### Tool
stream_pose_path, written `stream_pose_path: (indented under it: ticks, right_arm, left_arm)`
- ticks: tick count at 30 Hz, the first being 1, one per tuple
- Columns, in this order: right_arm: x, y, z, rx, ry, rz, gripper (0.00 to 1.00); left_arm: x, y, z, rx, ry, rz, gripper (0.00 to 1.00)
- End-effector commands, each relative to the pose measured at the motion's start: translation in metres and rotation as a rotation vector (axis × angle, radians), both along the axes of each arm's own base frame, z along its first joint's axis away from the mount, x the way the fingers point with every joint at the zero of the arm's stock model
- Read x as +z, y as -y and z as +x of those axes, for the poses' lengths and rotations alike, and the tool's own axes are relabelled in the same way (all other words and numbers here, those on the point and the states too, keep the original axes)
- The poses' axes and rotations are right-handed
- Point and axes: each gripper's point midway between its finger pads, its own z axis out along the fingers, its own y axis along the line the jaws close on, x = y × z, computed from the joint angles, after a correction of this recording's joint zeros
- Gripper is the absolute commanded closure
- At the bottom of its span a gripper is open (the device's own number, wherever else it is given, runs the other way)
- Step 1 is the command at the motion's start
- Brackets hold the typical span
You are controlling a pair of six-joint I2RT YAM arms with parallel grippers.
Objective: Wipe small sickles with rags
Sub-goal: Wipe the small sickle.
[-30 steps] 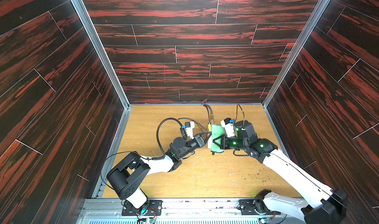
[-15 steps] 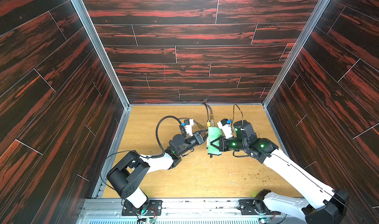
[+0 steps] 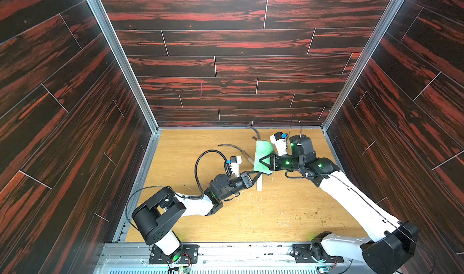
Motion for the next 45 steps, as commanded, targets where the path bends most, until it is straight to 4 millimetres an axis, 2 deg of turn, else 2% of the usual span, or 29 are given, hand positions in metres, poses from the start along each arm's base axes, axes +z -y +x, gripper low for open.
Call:
stream_pose_path:
  ticks: [1,7,12,16,22,27,32,34,37,40,45]
  right_arm:
    - [0.008,-0.01,-0.006,0.063,0.006,0.05,1.0]
    - [-0.005,0.001,-0.024,0.037,-0.027,0.061,1.0]
    - [-0.022,-0.004,-0.034,0.065,-0.086,0.086,1.0]
    - [-0.038,-0.011,-0.046,0.097,-0.128,0.073,1.0]
    - [-0.036,-0.004,-0.06,0.08,-0.123,0.066,1.0]
    - [-0.016,-0.001,-0.054,0.065,-0.061,0.053,1.0]
    - [0.004,-0.003,-0.031,0.034,0.014,0.011,1.0]
    - [0.009,-0.006,-0.02,0.026,0.03,-0.007,1.0]
    - [0.009,-0.014,-0.009,0.044,0.034,-0.022,1.0]
    - [0.0,-0.024,-0.005,0.077,0.004,-0.012,1.0]
    - [-0.009,-0.038,-0.022,0.172,-0.046,0.076,1.0]
  left_arm:
    - [0.036,-0.013,0.001,0.054,0.095,-0.075,1.0]
    - [0.055,-0.03,0.016,0.106,0.126,-0.102,1.0]
    - [0.069,-0.032,0.018,0.107,0.148,-0.125,1.0]
    - [0.073,-0.031,0.021,0.112,0.154,-0.127,1.0]
    - [0.075,-0.031,0.026,0.111,0.157,-0.121,1.0]
    - [0.069,-0.021,0.022,0.053,0.136,-0.107,1.0]
    - [0.051,-0.023,0.018,0.074,0.104,-0.088,1.0]
    - [0.05,-0.023,0.016,0.071,0.104,-0.096,1.0]
    - [0.052,-0.022,0.014,0.065,0.108,-0.105,1.0]
    - [0.059,-0.023,0.013,0.064,0.121,-0.121,1.0]
    - [0.069,-0.022,0.014,0.065,0.14,-0.151,1.0]
